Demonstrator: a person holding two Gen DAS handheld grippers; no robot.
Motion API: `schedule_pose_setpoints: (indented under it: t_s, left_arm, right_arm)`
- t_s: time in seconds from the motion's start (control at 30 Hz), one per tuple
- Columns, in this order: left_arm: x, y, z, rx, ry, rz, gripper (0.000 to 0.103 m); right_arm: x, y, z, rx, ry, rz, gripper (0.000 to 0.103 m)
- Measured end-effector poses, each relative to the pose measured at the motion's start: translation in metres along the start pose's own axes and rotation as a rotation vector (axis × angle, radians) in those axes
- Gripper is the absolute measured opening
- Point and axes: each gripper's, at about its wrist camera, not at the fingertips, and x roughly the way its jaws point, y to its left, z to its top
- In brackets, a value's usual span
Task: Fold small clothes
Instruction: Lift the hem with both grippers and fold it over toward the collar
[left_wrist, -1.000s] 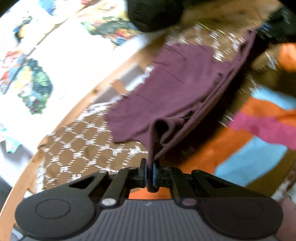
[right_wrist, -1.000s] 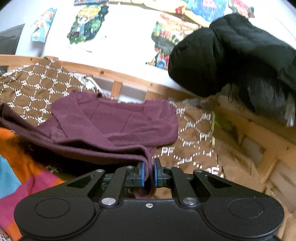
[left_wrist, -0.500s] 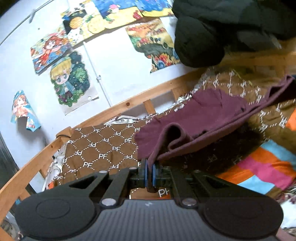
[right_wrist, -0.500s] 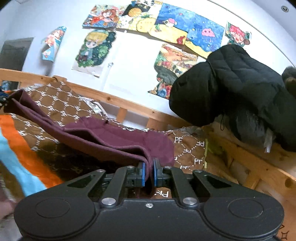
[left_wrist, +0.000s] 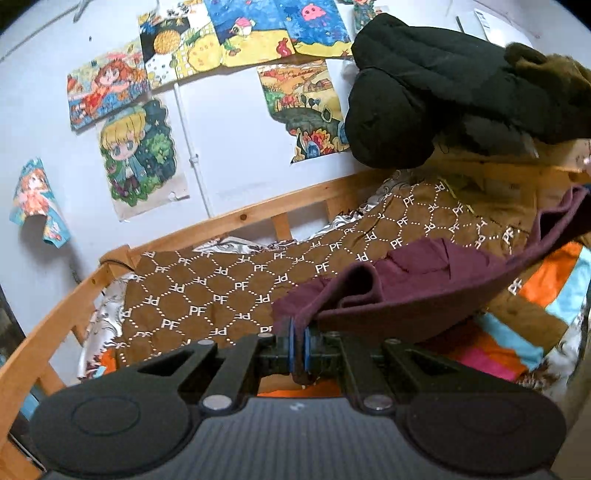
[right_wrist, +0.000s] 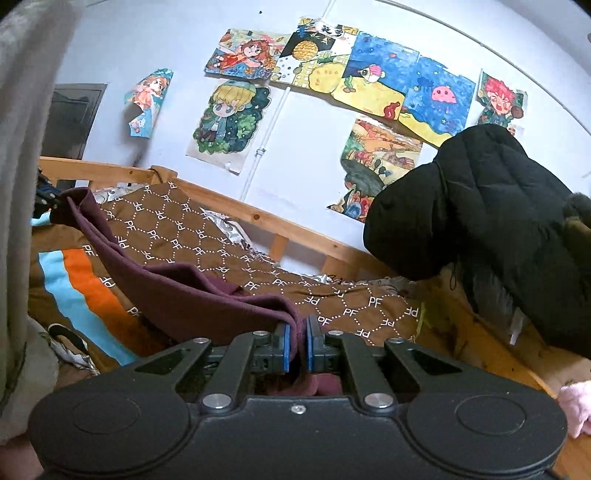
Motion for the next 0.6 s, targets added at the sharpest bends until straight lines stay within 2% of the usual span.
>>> schedule_pose_setpoints:
  t_s: [0.23, 0.4, 0.6]
  left_arm:
    - [0.062, 0.000, 0.046, 0.037, 0.039, 0.028, 0.005]
    - [0.133, -0.001, 0.076, 0.060, 0.118, 0.071, 0.005]
    - [0.224, 0.006, 0.092, 0.047, 0.212, 0.091, 0.005]
  right_arm:
    - [0.064, -0.021, 0.018, -0.004, -0.011, -0.027, 0.008]
    - [0.131, -0.039, 0.026, -0.040, 0.005, -0.046, 0.008]
    - [0.223, -0.062, 0.025, -0.028, 0.064, -0.046, 0.008]
